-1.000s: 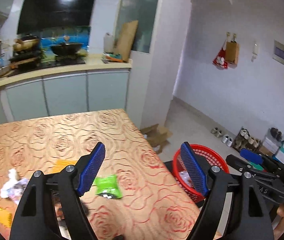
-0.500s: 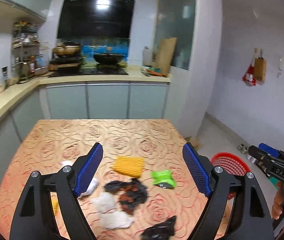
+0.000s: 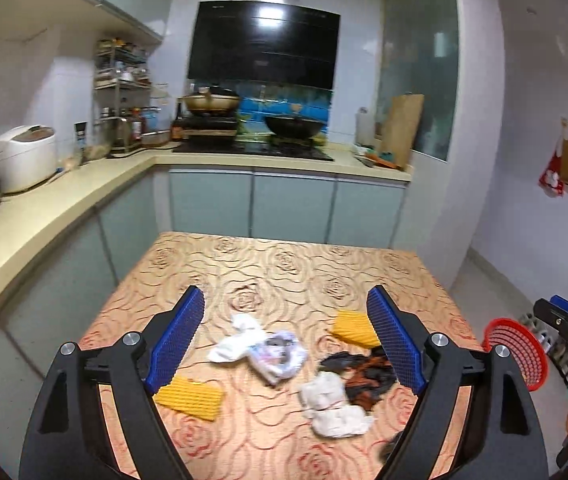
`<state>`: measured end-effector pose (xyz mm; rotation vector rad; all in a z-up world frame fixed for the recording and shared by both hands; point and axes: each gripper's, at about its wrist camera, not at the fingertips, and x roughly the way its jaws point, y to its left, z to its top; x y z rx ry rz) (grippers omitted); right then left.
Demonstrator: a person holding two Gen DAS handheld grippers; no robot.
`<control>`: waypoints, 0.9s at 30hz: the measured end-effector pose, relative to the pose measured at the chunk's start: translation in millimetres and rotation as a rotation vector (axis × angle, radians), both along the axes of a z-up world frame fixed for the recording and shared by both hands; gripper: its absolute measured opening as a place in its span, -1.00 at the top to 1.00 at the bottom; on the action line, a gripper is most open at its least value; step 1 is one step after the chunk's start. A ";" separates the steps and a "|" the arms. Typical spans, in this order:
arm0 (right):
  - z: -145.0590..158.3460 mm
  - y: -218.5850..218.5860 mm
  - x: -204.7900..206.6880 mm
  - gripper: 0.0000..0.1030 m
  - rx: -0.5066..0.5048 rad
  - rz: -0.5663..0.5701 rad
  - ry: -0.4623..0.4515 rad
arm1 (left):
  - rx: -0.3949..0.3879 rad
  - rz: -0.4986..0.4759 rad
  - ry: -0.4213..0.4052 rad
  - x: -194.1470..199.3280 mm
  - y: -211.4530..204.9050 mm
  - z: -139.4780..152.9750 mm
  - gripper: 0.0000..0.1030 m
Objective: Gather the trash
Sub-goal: 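Move both tools back over the table toward the remaining trash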
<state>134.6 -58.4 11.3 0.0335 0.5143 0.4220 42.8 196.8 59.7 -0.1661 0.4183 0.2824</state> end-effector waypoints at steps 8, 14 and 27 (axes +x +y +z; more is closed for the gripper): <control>0.1 20.6 0.4 -0.34 -0.005 0.034 -0.003 | -0.004 0.084 -0.007 -15.8 32.9 1.4 -0.61; -5.7 31.4 3.7 -0.34 -0.011 0.054 0.009 | 0.002 0.139 0.020 -22.8 51.2 -9.2 -0.61; -33.1 46.6 20.2 -0.35 -0.046 0.059 0.073 | -0.065 0.204 0.157 -17.4 85.3 -70.5 -0.61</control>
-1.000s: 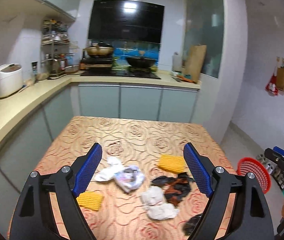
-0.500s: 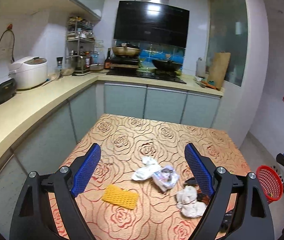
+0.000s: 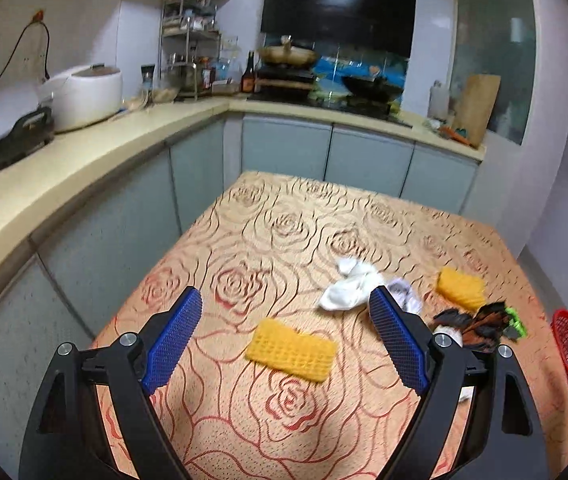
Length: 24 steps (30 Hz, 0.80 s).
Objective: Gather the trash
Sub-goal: 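Move both tools back over the table toward the remaining trash, then grasp the yellow foam net with the left tool while the right tool grasps the green packet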
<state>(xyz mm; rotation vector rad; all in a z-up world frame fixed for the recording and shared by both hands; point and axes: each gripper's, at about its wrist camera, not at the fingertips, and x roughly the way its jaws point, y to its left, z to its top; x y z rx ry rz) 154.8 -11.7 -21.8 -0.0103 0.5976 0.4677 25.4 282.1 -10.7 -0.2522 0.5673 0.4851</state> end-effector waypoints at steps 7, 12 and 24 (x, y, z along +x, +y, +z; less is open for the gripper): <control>-8.2 7.6 8.5 -0.35 -0.012 0.011 0.022 | -0.041 -0.040 0.075 14.3 2.8 -33.5 -0.61; -13.6 9.0 14.0 -0.35 -0.020 0.012 0.037 | -0.050 -0.075 0.143 29.1 0.3 -58.0 -0.61; -26.7 8.4 27.5 -0.35 -0.036 -0.008 0.073 | -0.085 -0.098 0.243 63.2 15.4 -86.6 -0.60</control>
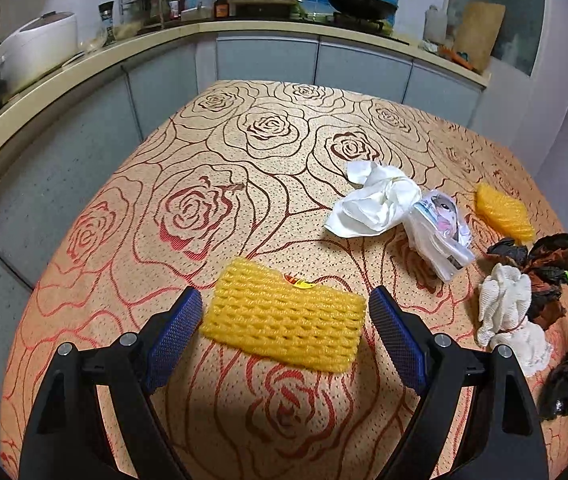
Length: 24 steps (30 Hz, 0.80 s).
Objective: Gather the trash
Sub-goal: 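Grasp the yellow foam net with the left tool while the right tool grasps the green packet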
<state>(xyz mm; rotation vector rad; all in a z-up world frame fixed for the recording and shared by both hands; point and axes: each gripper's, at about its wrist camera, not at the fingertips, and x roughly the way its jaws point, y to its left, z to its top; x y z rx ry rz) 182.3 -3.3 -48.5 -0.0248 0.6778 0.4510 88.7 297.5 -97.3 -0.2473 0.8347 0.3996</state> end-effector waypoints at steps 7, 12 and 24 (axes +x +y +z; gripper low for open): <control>-9.5 0.5 8.4 -0.35 -0.015 -0.009 0.025 | -0.019 -0.004 0.035 6.7 6.0 -8.8 -0.40; -14.2 2.7 10.9 -0.35 -0.025 -0.006 0.035 | -0.011 -0.001 0.031 6.6 5.0 -7.1 -0.07; -42.6 5.1 30.2 -0.35 -0.065 -0.022 0.095 | 0.013 0.011 0.017 3.8 9.3 -2.6 0.52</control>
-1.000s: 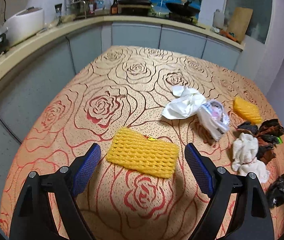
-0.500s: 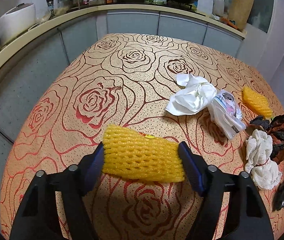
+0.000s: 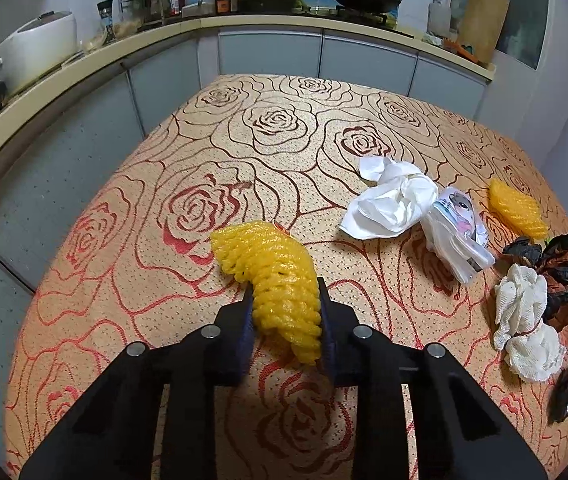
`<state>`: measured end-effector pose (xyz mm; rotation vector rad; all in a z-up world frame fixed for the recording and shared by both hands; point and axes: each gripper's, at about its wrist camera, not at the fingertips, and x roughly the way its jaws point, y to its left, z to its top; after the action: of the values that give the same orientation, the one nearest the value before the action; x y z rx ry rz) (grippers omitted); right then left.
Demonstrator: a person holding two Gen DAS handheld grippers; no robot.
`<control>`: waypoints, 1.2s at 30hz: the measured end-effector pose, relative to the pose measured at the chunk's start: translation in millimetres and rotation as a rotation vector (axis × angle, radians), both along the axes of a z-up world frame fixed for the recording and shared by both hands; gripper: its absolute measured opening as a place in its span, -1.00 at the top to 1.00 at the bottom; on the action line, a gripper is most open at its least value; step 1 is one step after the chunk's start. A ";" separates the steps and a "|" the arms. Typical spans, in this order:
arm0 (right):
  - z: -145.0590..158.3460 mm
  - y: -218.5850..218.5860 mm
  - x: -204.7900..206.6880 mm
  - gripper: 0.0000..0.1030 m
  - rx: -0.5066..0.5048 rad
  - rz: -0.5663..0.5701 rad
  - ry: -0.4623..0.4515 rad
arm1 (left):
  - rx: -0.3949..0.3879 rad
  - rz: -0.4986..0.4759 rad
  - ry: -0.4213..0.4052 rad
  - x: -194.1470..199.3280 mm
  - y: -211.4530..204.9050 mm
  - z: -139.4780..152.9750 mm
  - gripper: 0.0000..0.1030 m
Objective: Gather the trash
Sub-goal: 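Grasp the yellow foam net with the left tool while the right tool grasps the green packet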
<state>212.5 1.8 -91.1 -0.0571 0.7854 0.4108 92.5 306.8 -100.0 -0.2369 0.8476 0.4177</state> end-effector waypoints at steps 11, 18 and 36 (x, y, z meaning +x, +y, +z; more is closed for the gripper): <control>-23.4 22.6 25.5 -0.35 -0.039 0.025 0.048 | 0.031 0.021 -0.063 -14.4 1.8 22.9 0.53; -35.2 37.3 37.7 -0.35 -0.073 0.021 0.075 | 0.057 0.044 -0.094 -22.8 0.2 36.6 0.53; -40.8 36.9 36.5 0.27 -0.092 0.030 0.062 | 0.057 0.061 -0.111 -31.7 0.4 44.4 0.53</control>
<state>249.0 38.7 -131.9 -0.1427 0.8655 0.4060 60.8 307.2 -55.5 -0.2316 0.7197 0.4813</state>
